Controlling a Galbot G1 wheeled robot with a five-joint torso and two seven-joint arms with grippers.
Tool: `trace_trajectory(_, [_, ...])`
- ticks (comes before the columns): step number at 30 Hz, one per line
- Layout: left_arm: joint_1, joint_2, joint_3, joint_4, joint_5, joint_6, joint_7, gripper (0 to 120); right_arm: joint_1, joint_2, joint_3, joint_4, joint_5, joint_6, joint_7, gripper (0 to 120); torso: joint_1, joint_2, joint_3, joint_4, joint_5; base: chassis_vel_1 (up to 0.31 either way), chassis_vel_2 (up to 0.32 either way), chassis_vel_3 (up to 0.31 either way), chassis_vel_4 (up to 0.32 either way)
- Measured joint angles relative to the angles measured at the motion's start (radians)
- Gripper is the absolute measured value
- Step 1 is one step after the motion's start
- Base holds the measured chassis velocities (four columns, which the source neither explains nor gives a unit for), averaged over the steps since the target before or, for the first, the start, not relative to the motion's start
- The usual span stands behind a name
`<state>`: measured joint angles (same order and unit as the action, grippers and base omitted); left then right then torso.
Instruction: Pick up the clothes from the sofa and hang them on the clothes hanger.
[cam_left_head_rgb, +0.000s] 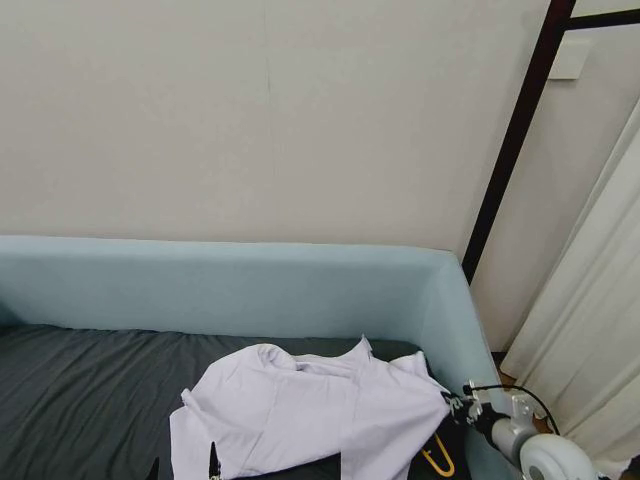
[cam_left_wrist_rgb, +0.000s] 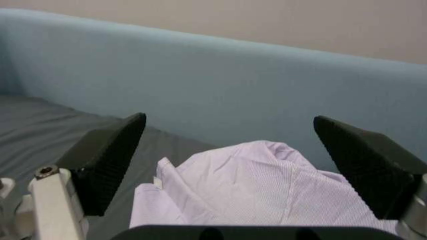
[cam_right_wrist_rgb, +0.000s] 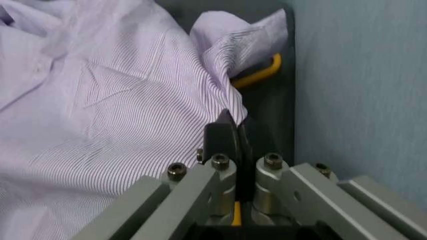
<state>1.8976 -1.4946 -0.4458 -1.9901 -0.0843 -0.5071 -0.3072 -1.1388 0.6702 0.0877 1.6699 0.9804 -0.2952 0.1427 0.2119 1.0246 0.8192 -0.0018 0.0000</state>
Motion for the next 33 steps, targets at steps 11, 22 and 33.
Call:
trace_trajectory(11, [-0.005,0.026,-0.014,-0.007,-0.026,0.012,0.000,99,0.018,0.086,-0.026,-0.054,-0.022,-0.009,0.038,0,0.000,0.000,0.000,0.0004,-0.0001,0.000,0.000,0.000,0.000])
trace_trajectory(22, [-0.015,0.034,-0.018,0.001,-0.038,0.018,0.000,99,-0.031,0.074,-0.003,0.062,-0.052,-0.018,0.067,12,0.000,0.000,0.000,0.0002,-0.0002,0.000,0.000,0.000,0.000])
trace_trajectory(33, [-0.030,0.046,-0.028,0.005,-0.059,0.021,0.000,99,-0.105,0.059,0.079,0.250,-0.129,-0.031,0.143,52,0.000,0.000,0.000,0.0003,-0.0002,0.000,0.000,0.000,0.000])
